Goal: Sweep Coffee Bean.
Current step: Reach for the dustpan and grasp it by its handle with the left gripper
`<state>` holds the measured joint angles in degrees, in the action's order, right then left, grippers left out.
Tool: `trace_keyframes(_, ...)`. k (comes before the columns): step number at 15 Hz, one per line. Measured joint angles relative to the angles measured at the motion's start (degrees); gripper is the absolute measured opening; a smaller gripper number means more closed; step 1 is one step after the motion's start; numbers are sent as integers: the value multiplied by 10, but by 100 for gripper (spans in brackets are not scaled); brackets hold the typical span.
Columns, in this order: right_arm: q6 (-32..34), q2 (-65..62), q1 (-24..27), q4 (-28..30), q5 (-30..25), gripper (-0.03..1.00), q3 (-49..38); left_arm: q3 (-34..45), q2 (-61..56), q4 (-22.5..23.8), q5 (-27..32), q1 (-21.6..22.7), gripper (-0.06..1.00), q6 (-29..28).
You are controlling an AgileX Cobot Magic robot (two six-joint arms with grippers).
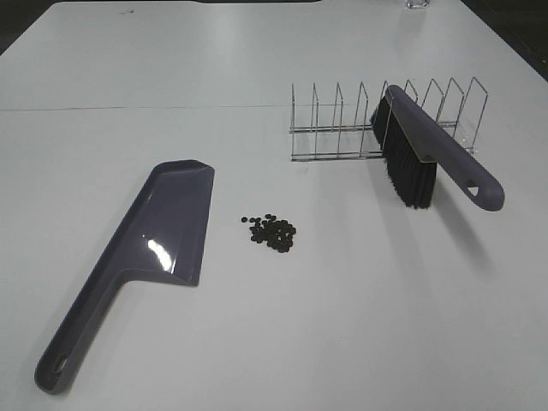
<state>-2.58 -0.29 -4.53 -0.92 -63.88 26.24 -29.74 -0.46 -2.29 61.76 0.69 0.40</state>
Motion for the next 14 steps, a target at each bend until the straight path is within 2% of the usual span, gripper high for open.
trace_keyframes(10,0,0,0,0,0,68,0,0,0,-6,0,1,99,0)
trace_keyframes(14,0,0,0,0,0,68,0,0,0,-6,0,40,99,0)
